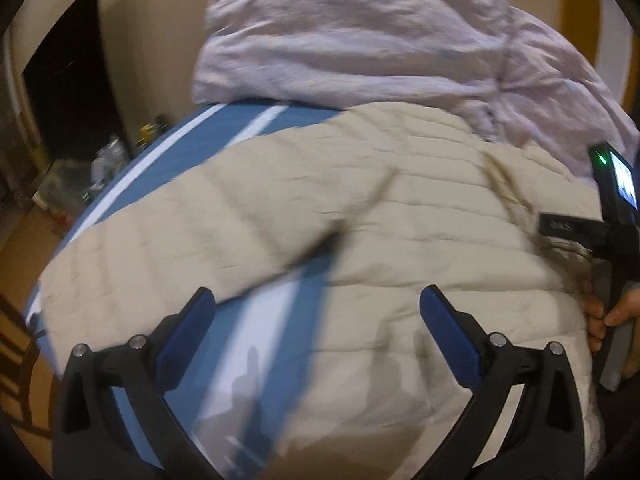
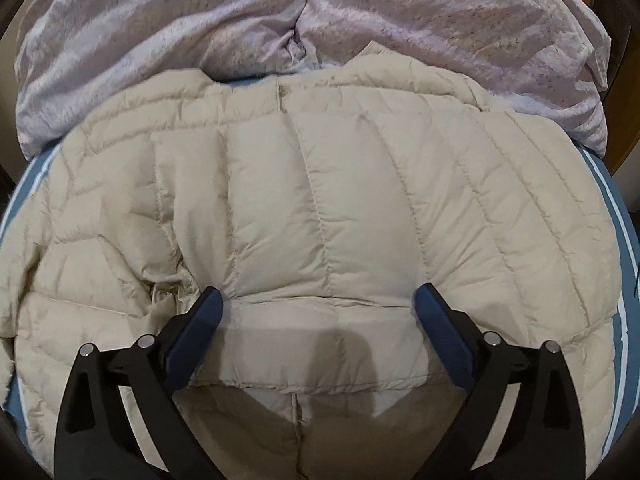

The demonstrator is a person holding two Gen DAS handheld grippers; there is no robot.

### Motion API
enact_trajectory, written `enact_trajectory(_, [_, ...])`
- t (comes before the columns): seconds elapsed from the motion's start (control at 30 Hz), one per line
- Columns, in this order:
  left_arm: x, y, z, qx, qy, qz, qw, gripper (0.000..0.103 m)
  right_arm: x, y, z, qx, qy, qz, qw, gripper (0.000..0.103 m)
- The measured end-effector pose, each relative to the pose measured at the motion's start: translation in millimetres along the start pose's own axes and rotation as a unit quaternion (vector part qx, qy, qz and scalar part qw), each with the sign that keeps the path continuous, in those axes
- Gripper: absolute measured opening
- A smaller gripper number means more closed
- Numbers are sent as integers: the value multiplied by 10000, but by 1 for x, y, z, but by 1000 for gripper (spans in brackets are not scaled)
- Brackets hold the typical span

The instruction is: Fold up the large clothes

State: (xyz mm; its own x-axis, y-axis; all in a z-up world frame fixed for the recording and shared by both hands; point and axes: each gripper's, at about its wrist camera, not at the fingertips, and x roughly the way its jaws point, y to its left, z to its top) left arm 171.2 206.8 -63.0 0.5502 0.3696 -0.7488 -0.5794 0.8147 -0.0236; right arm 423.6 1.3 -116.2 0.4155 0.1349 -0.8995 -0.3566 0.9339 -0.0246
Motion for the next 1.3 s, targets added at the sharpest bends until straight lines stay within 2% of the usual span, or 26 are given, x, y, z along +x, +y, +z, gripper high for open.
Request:
enact_trajectory(0.17, [-4, 59, -2, -531, 259, 199, 9981, 101, 2, -1, 0, 25, -55, 46, 10000, 102])
enact_trajectory(0.27, [-11, 87, -4, -762, 212, 358, 9962, 101, 0, -2, -2, 32, -130, 60, 9999, 102])
enact_trajectory(0.37, [-19, 111, -6, -816, -30, 539, 9952, 101, -1, -1, -1, 27, -161, 81, 9998, 102])
enact_trajectory(0.4, [-22, 120, -7, -815, -83, 708, 9941, 101, -2, -1, -3, 27, -173, 86, 9998, 102])
enact_trajectory(0.5, [-25, 144, -7, -899, -36, 966, 9912, 101, -4, -2, -5, 21, -196, 101, 9998, 102])
enact_trajectory(0.73, [-13, 190, -10, -1526, 166, 876, 9843, 101, -3, -2, -4, -19, -241, 151, 9996, 102])
enact_trajectory(0.9, [-5, 210, -19, -1944, 272, 676, 9782, 89, -4, -2, -4, -36, -270, 173, 9995, 102])
enact_trajectory(1.1, [-2, 232, -27, -2620, 258, 347, 9641, 76, -4, -2, -5, -43, -291, 190, 9994, 102])
enact_trajectory(1.3, [-3, 246, -34, -3074, 223, 120, 9513, 64, -5, -2, -5, -37, -296, 192, 9994, 102])
